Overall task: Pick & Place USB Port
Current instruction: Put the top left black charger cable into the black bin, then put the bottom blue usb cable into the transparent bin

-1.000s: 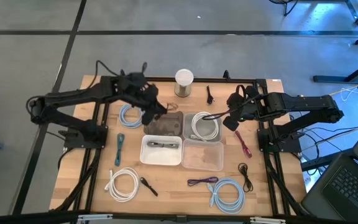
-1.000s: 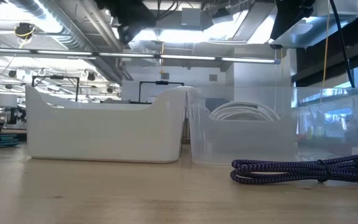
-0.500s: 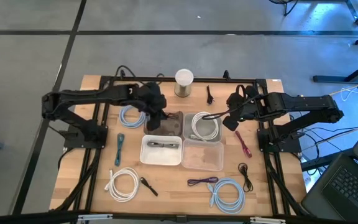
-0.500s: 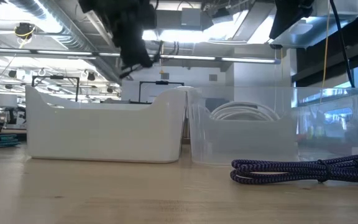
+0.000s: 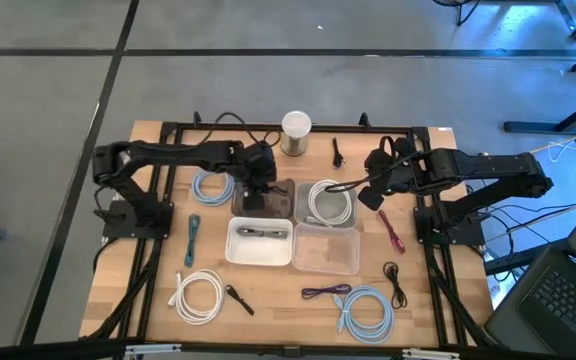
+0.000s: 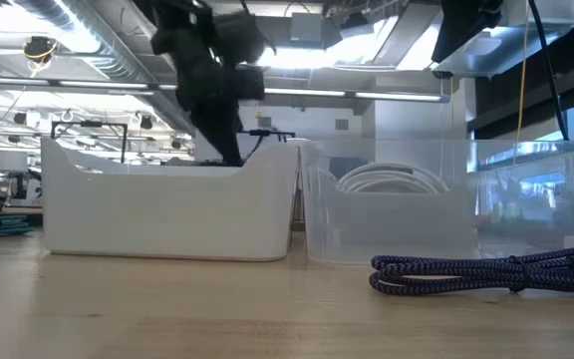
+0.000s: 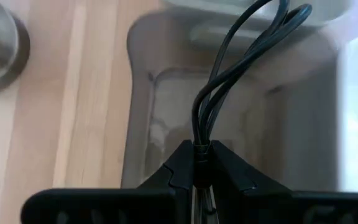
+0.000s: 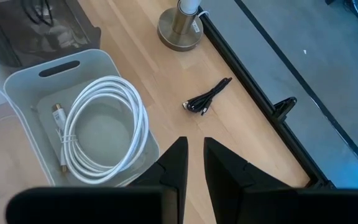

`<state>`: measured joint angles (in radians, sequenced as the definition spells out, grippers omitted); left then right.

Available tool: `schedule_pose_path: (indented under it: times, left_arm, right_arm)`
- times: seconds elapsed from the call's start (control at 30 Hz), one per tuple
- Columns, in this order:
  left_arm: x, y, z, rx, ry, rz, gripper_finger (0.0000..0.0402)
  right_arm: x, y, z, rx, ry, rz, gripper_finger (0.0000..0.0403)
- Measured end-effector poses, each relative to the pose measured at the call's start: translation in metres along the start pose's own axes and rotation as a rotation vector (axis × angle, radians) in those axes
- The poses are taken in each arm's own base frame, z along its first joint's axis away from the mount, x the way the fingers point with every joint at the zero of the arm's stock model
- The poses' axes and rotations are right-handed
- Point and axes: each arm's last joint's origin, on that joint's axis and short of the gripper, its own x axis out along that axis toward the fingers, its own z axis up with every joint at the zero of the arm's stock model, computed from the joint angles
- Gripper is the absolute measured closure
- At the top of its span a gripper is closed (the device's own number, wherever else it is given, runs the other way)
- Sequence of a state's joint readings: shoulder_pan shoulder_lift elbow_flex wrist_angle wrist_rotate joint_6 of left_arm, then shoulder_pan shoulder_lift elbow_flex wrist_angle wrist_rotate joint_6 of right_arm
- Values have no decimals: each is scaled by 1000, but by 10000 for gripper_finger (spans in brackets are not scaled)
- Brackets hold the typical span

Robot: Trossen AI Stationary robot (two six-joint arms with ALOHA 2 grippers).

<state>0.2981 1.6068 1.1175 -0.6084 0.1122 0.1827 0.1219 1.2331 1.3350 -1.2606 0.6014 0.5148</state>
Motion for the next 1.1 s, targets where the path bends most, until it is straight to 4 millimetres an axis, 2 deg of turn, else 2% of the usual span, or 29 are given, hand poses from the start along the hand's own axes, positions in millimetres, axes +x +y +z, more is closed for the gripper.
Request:
schedule_pose_path:
  times: [0.23, 0.43, 0.67, 0.83, 1.1]
  left_arm:
    - [37, 14, -9, -33, 125, 23, 376]
    - [64, 19, -17, -28, 207, 13, 376]
    - [74, 20, -19, -4, 230, 42, 373]
    - [72, 19, -14, 18, 202, 67, 312]
    - [62, 22, 6, 6, 144, 81, 227]
  right_arm:
    - [0, 0, 0, -1, 1, 0, 348]
    - [0, 0, 0, -3, 1, 0, 348]
    - [0, 0, 0, -3, 1, 0, 347]
    - [0, 0, 0, -2, 1, 0, 347]
    - [0, 0, 0, -2, 2, 0, 347]
